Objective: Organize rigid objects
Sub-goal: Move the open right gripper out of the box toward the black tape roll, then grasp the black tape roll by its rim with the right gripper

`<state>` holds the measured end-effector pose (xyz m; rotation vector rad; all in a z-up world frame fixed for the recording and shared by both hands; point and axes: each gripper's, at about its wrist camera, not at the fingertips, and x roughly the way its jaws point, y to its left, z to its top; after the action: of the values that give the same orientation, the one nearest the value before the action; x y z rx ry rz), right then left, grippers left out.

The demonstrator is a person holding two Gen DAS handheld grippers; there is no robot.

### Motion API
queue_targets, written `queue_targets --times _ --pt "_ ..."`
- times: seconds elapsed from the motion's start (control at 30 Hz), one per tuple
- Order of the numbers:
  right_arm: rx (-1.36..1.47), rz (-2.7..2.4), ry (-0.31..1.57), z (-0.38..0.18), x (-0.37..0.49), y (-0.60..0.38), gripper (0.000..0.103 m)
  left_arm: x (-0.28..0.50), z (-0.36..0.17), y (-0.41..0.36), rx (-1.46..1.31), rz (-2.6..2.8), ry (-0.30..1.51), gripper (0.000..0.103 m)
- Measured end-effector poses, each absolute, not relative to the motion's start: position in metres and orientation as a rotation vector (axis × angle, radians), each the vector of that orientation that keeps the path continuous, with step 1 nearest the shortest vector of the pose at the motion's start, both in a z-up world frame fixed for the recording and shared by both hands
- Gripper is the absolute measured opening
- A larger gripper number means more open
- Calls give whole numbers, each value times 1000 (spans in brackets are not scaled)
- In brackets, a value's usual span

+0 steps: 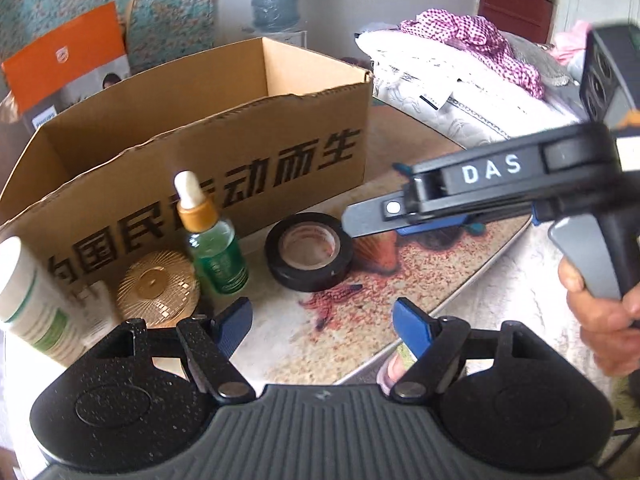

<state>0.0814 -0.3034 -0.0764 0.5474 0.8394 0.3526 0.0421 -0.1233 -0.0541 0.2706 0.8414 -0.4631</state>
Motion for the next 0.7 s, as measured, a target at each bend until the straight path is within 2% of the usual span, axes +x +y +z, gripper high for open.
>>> queue_targets --times 0.2,0.47,0.7 --pt "467 359 849 -76 96 -291 47 52 -68 -136 315 -463 827 70" --pt "401 359 869 -83 118 -280 28 66 -79 -138 301 -455 856 69" --pt "403 369 887 -91 125 -277 25 73 -80 -137 263 -476 871 68"
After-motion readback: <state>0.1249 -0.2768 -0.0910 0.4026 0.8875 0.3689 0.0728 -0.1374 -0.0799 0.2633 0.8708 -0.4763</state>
